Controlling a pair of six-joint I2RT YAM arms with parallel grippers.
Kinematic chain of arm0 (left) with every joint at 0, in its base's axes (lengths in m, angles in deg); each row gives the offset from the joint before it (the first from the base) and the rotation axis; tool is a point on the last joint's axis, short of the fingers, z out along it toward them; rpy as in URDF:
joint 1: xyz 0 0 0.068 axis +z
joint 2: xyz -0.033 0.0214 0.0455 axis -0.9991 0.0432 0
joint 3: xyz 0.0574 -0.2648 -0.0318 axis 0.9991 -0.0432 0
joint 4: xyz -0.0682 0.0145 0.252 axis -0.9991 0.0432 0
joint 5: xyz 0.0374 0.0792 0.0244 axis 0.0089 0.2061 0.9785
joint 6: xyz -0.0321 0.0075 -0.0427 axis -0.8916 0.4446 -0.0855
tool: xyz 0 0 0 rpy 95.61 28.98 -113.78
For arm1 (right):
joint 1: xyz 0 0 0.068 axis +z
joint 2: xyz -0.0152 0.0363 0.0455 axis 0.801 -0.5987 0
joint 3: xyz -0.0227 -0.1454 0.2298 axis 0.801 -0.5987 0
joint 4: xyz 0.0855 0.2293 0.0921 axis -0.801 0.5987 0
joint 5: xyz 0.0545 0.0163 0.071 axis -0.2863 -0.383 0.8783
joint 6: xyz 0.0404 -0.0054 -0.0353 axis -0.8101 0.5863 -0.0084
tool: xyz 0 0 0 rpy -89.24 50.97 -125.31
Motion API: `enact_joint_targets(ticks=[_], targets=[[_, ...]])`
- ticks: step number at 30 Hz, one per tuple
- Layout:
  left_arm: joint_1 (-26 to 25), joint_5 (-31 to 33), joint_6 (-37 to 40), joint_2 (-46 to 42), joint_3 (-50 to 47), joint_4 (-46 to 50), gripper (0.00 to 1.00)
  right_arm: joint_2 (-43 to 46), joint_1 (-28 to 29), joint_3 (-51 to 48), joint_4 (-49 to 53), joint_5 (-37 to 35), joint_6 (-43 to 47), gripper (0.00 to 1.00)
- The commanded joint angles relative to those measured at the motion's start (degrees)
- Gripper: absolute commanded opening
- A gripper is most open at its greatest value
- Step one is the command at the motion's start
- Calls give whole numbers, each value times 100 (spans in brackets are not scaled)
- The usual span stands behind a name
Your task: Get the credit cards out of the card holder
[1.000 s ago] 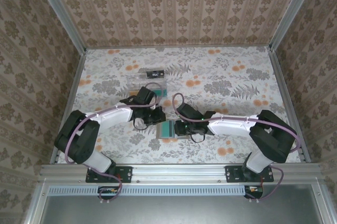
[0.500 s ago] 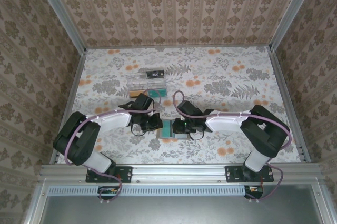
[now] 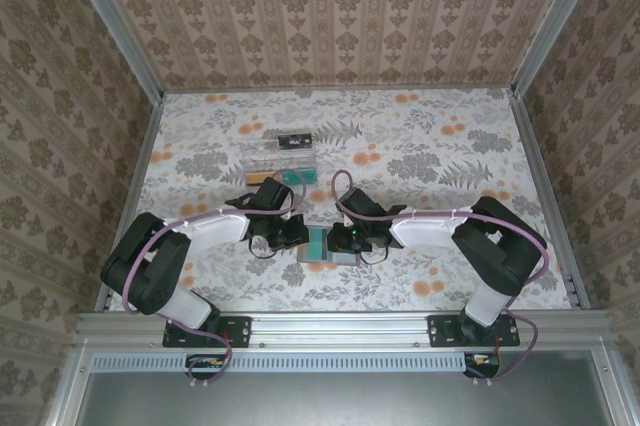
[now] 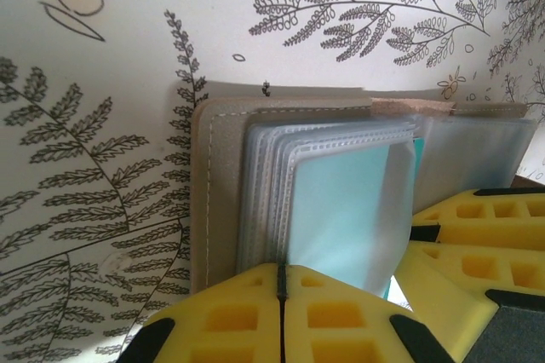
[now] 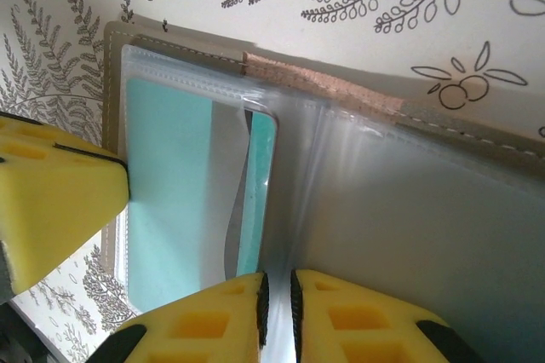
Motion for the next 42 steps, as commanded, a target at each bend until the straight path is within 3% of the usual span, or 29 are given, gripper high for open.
enact_joint_targets(ticks=[1, 14, 30, 33, 36, 42], targets=[[-76, 42, -91, 17, -113, 50, 7, -103, -34, 114, -395, 249, -174, 19], [-40, 255, -169, -687, -223, 348, 8, 84, -151, 74, -259, 231, -149, 19], [-154, 19, -162, -120, -244, 77, 8, -259, -148, 153, -437, 431, -204, 18], [-154, 34, -154, -119, -227, 113, 8, -270, -152, 145, -469, 443, -216, 13], [-155, 124, -162, -125, -209, 232, 5, -229, -172, 118, -462, 433, -221, 0], [-72, 332, -222, -161, -253, 424, 0, 2, -296, -34, -361, 364, -171, 0]])
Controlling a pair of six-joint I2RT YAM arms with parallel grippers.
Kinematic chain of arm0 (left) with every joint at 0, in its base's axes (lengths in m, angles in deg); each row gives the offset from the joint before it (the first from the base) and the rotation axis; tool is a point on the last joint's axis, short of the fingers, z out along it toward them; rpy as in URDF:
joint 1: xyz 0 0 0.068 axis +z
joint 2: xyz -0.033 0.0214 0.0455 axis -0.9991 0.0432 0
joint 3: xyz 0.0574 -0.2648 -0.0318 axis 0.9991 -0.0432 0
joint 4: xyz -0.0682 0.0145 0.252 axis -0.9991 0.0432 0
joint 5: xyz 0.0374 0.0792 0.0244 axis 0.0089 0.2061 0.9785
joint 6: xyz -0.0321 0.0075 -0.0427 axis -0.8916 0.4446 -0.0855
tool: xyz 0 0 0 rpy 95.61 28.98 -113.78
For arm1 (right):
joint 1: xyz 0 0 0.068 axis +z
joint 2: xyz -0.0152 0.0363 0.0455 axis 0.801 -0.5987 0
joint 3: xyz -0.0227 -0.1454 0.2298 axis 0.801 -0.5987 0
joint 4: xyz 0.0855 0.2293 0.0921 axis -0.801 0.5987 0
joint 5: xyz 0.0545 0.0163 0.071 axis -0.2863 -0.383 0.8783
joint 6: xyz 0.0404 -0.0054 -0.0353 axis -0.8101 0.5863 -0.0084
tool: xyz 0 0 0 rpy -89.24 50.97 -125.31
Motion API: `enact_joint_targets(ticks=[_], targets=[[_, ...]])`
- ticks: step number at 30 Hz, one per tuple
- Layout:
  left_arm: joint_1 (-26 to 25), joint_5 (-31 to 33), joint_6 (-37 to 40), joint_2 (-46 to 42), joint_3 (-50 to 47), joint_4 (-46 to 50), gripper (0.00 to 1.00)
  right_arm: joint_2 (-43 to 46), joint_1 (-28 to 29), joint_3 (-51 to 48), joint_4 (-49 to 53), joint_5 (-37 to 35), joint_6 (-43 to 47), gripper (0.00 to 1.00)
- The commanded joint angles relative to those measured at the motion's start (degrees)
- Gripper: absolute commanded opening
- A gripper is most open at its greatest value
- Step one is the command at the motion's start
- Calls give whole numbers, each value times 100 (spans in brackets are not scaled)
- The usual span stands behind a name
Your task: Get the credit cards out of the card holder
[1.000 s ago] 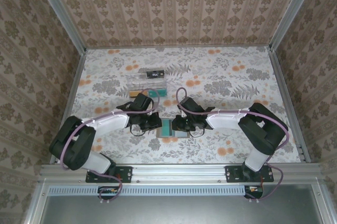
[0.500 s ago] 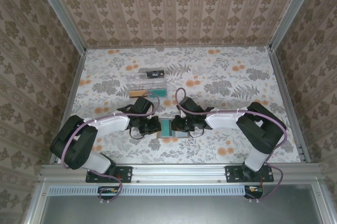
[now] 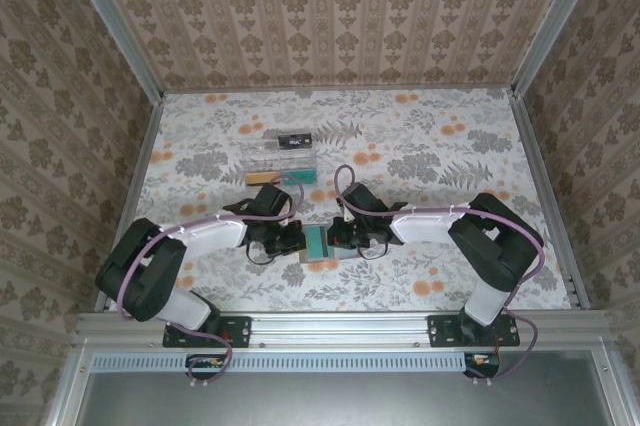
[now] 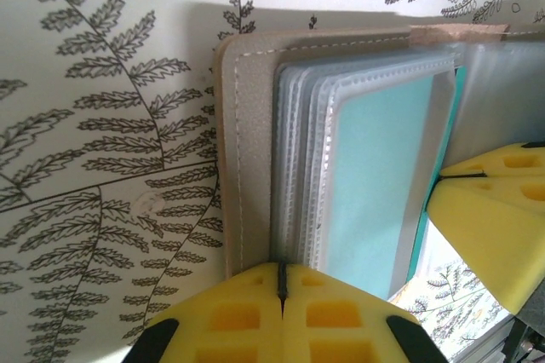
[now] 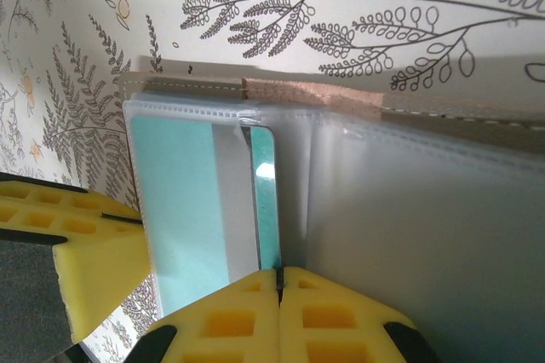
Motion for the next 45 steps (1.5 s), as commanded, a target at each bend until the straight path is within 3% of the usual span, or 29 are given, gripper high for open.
enact_joint_targets(ticks=[1, 15, 22, 28, 45], targets=[[27, 240, -99, 74, 3, 323, 0, 189, -96, -106, 10, 47, -3, 0], [111, 283, 13, 41, 86, 474, 0, 452, -267, -331, 178, -21, 129, 0], [76, 142, 173, -163, 443, 528, 0, 326, -269, -245, 62, 122, 130, 20], [-44, -27, 183, 60, 589, 302, 0, 207, -261, -192, -12, 204, 129, 23], [-55, 78, 137, 567, 534, 409, 0, -118, -244, -42, -282, 566, 95, 21]])
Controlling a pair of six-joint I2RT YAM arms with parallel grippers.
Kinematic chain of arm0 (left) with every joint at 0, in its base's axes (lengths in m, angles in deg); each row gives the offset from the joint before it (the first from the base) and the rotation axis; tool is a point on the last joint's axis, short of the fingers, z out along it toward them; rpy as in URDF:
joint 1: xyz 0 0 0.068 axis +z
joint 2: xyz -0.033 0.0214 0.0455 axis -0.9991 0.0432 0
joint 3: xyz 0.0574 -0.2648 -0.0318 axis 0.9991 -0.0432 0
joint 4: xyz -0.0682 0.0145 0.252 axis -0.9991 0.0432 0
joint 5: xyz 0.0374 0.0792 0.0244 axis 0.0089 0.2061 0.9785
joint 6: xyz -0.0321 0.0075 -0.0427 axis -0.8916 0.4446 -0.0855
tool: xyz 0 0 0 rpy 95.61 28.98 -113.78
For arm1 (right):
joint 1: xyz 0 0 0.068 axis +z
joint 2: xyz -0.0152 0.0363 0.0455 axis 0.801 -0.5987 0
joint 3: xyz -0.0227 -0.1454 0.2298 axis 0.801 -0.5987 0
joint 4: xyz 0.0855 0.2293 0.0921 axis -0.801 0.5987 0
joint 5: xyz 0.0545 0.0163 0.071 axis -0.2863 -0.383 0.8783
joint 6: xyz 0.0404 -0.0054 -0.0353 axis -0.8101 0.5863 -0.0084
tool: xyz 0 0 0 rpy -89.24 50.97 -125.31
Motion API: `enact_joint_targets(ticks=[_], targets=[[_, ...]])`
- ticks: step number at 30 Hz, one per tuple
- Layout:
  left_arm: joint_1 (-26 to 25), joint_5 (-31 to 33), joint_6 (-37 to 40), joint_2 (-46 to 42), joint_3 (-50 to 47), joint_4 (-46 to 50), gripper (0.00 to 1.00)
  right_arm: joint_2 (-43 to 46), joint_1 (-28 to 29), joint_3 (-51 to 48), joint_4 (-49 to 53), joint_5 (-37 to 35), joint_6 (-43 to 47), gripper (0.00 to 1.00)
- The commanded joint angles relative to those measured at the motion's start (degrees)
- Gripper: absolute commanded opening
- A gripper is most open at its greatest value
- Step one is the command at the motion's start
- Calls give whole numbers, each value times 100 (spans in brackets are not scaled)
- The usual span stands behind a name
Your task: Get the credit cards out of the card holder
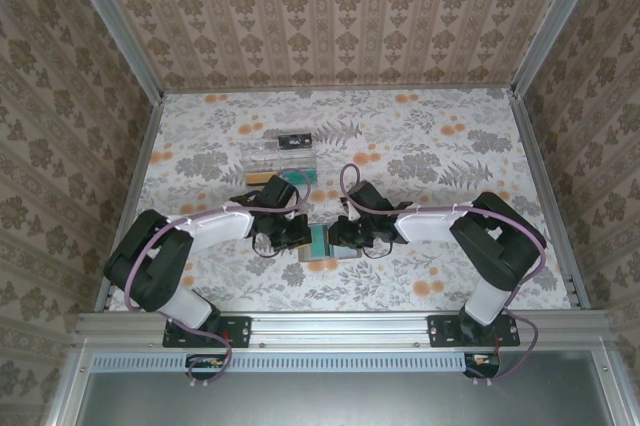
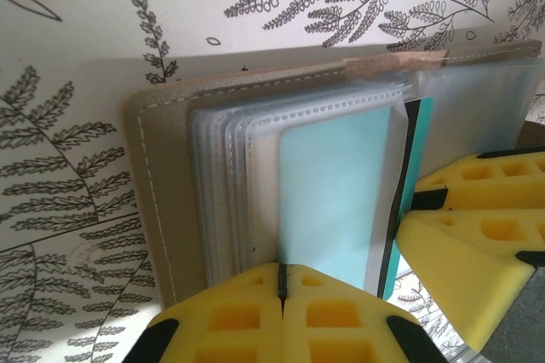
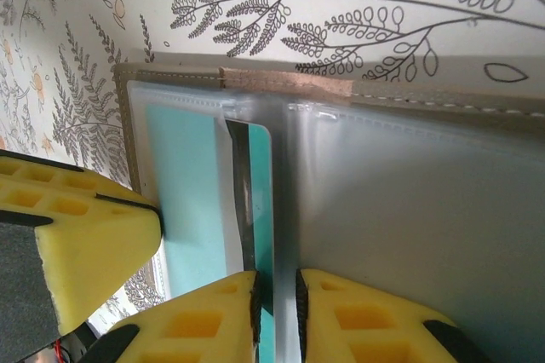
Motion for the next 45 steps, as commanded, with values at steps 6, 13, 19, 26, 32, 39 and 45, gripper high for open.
enact_joint_targets(ticks=[6, 13, 19, 26, 32, 39, 45], targets=[[14, 87, 114, 212, 41, 227, 0, -202, -4, 194, -116, 251, 17, 14], [70, 87, 183, 207, 51, 308, 0, -79, -69, 80, -64, 176, 24, 0], [187, 79, 280, 151, -39, 370, 0, 240, -253, -181, 84, 137, 145, 0], [198, 44, 292, 168, -15, 311, 0, 165, -298, -176, -17, 328, 166, 10], [172, 1, 271, 235, -19, 257, 0, -58, -268, -118, -188, 360, 91, 32], [154, -18, 253, 233, -45, 220, 0, -242, -228, -154, -418, 428, -10, 21], [163, 25, 286, 179, -70, 266, 0, -56, -273, -350, -283, 240, 41, 2]])
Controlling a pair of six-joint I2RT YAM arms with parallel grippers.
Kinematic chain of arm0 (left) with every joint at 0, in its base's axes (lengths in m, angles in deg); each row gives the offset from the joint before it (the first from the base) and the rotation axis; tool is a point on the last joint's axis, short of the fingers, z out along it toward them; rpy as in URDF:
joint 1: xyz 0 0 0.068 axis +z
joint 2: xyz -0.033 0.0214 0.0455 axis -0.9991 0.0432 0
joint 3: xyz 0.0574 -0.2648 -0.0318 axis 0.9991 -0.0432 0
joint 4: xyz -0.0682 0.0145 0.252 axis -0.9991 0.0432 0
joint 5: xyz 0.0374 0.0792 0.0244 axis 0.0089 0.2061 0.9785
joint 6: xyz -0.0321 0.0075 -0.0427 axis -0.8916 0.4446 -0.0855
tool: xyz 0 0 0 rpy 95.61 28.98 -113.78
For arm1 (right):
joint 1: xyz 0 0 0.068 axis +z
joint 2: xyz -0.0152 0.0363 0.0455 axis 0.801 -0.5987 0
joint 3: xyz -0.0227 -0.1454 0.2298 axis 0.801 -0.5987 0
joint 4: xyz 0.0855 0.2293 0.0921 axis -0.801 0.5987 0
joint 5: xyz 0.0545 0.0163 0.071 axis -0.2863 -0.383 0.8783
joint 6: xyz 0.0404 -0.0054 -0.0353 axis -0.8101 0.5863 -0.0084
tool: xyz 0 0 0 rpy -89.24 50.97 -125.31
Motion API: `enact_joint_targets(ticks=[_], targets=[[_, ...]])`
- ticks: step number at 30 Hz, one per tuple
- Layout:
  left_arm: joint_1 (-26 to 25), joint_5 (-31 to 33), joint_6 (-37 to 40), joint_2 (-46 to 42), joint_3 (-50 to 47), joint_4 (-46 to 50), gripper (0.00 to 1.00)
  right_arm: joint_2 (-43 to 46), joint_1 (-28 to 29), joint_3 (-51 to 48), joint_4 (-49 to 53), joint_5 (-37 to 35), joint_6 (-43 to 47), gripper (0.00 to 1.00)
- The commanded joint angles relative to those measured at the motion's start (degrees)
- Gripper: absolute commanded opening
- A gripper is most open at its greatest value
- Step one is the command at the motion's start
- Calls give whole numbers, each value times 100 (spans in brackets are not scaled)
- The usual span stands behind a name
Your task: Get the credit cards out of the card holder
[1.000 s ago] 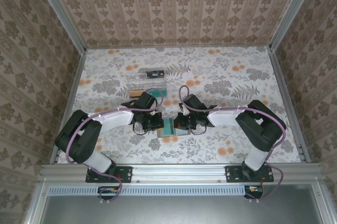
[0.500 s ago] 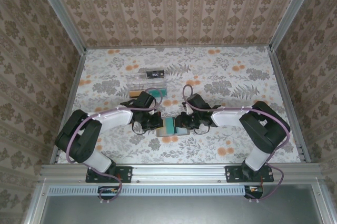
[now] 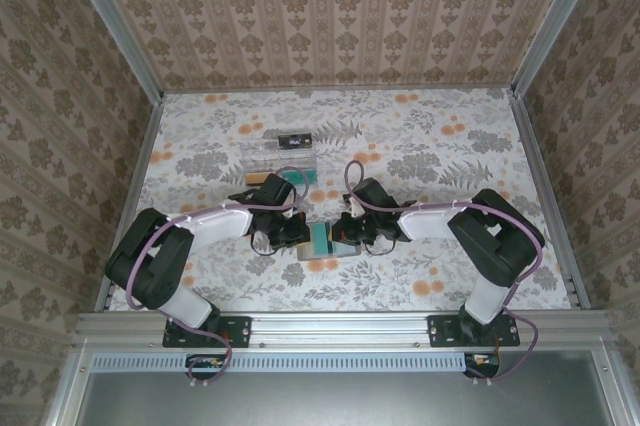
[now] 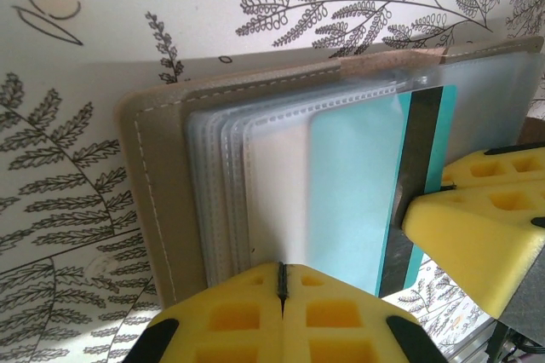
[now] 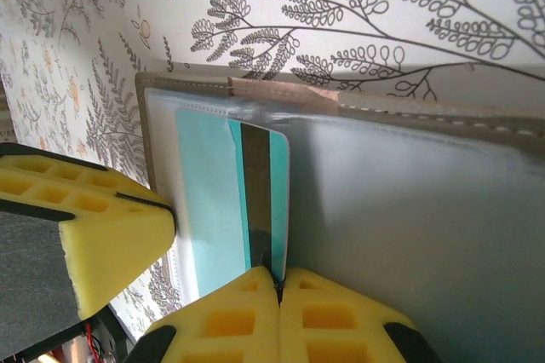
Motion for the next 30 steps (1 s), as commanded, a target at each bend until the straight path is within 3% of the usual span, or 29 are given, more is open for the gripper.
enact_joint_targets(ticks=[1, 18, 20, 24, 30], targets=[[17, 164, 146, 113, -98, 269, 0, 88, -47, -240, 259, -229, 57, 2], [113, 140, 220, -110, 21, 382, 0, 1397, -720, -708, 1071, -270, 563, 0], [121, 109, 173, -269, 141, 374, 5, 1614, -755, -574, 1249, -284, 633, 0], [194, 92, -7, -641, 456, 226, 27, 1981, -825, -249, 1576, -308, 775, 0], [362, -5, -522, -1078, 518, -883, 39, 2407, -956, 248, 1878, -258, 894, 0]])
